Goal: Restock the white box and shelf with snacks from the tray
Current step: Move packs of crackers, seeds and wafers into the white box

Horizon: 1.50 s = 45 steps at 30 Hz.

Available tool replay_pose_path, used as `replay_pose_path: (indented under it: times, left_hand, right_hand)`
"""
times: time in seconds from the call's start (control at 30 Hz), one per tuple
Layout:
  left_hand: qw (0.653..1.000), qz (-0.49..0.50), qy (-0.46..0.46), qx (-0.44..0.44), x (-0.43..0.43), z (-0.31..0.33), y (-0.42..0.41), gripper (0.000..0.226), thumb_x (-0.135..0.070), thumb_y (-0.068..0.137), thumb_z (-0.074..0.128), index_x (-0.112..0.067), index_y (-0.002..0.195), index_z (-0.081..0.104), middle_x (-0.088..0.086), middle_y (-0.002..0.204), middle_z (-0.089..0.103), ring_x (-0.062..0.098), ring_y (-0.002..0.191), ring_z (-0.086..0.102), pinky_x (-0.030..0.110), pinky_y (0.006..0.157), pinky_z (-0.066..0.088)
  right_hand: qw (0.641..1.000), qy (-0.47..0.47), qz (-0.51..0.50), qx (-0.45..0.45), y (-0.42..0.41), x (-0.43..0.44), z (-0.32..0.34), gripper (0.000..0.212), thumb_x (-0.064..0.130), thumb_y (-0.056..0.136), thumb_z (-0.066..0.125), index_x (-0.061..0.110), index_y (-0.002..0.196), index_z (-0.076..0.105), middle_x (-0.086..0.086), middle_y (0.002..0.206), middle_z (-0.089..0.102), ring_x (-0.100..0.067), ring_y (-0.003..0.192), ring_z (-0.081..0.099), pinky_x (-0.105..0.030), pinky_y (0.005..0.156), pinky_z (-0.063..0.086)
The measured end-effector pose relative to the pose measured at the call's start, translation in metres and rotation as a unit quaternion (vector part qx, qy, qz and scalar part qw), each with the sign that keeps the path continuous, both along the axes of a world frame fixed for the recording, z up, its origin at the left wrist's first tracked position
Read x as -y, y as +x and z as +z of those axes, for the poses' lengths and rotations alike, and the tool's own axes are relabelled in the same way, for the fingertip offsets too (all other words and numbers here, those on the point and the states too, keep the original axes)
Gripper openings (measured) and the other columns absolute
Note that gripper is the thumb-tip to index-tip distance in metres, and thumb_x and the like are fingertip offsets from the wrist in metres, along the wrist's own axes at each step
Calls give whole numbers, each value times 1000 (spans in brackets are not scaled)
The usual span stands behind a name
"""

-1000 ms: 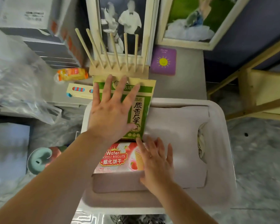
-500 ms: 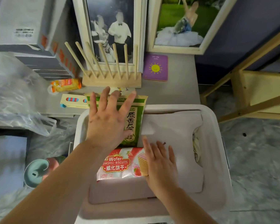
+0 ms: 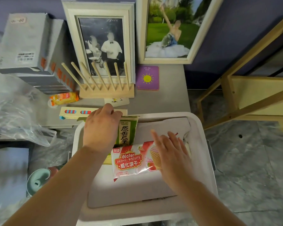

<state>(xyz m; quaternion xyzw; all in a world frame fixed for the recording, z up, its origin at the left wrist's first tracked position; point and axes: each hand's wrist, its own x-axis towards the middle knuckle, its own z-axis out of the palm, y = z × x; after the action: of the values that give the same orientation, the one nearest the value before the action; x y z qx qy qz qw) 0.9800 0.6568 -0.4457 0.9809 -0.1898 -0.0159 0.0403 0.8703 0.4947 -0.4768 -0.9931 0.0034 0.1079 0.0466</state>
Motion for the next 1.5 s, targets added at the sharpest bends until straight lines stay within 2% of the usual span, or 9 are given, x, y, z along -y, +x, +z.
replay_pose_path:
  times: [0.13, 0.3, 0.43, 0.6, 0.7, 0.77, 0.87, 1.03, 1.5]
  left_hand:
    - [999, 12, -23, 35, 4, 22, -8, 36, 14, 45, 74, 3, 79, 68, 21, 71, 56, 38, 52, 56, 40, 46, 47]
    - [996, 37, -38, 78, 5, 67, -13, 33, 14, 51, 73, 4, 81, 68, 21, 71, 54, 37, 51, 55, 38, 44, 44]
    - [995, 27, -21, 94, 4, 109, -22, 30, 14, 53, 73, 3, 80, 67, 21, 81, 59, 37, 60, 59, 41, 50, 45]
    - [991, 18, -23, 127, 12, 171, -41, 27, 14, 57, 61, -1, 79, 65, 17, 66, 64, 36, 62, 62, 40, 54, 47]
    - [990, 2, -37, 139, 24, 214, -51, 32, -2, 64, 40, -3, 83, 66, 16, 67, 65, 35, 63, 62, 41, 57, 47]
    - [986, -14, -50, 158, 33, 242, -56, 39, -8, 67, 33, -5, 88, 66, 15, 69, 65, 35, 66, 63, 42, 61, 47]
    - [975, -23, -74, 210, 50, 283, -66, 35, 2, 69, 51, -6, 100, 66, 15, 72, 66, 36, 70, 62, 45, 67, 47]
    - [956, -67, -104, 267, 77, 346, -84, 71, 10, 60, 62, -8, 127, 53, 19, 72, 64, 38, 69, 60, 48, 68, 43]
    - [956, -156, -66, 240, 220, 403, -139, 75, 4, 41, 84, -5, 112, 61, 21, 74, 64, 40, 70, 60, 44, 62, 42]
  right_hand:
    - [999, 10, -19, -24, -2, 7, 19, 130, 35, 21, 95, 15, 135, 36, -5, 107, 67, -30, 109, 61, -40, 92, 32]
    - [998, 48, -8, -41, -3, 21, 65, 110, 32, 71, 78, 23, 146, -3, -7, 144, 37, -30, 140, 20, -38, 105, 1]
    - [998, 46, -34, 14, -4, 34, 117, 118, 40, 36, 93, 16, 136, 34, -6, 110, 66, -31, 110, 60, -43, 94, 27]
    - [997, 46, -24, 60, -11, 45, 198, 119, 44, 34, 92, 16, 136, 35, -2, 108, 67, -29, 107, 62, -39, 93, 31]
    - [996, 72, -19, 57, -21, 51, 251, 105, 35, 76, 73, 23, 146, -5, 0, 141, 42, -25, 138, 25, -33, 105, 3]
    - [995, 87, -23, 52, -29, 59, 282, 98, 37, 86, 60, 29, 142, -19, 4, 150, 24, -20, 142, 6, -30, 108, -4]
    - [994, 79, -37, 62, -43, 70, 326, 102, 42, 83, 62, 29, 142, -20, 5, 150, 19, -18, 141, 2, -31, 114, 2]
    - [990, 70, -80, 88, -71, 89, 388, 108, 41, 80, 66, 33, 140, -24, 6, 151, 18, -17, 142, 1, -32, 114, 8]
    - [979, 79, -151, 108, -151, 220, 442, 111, 37, 77, 71, 37, 140, -20, 8, 150, 22, -15, 141, 7, -35, 114, 13]
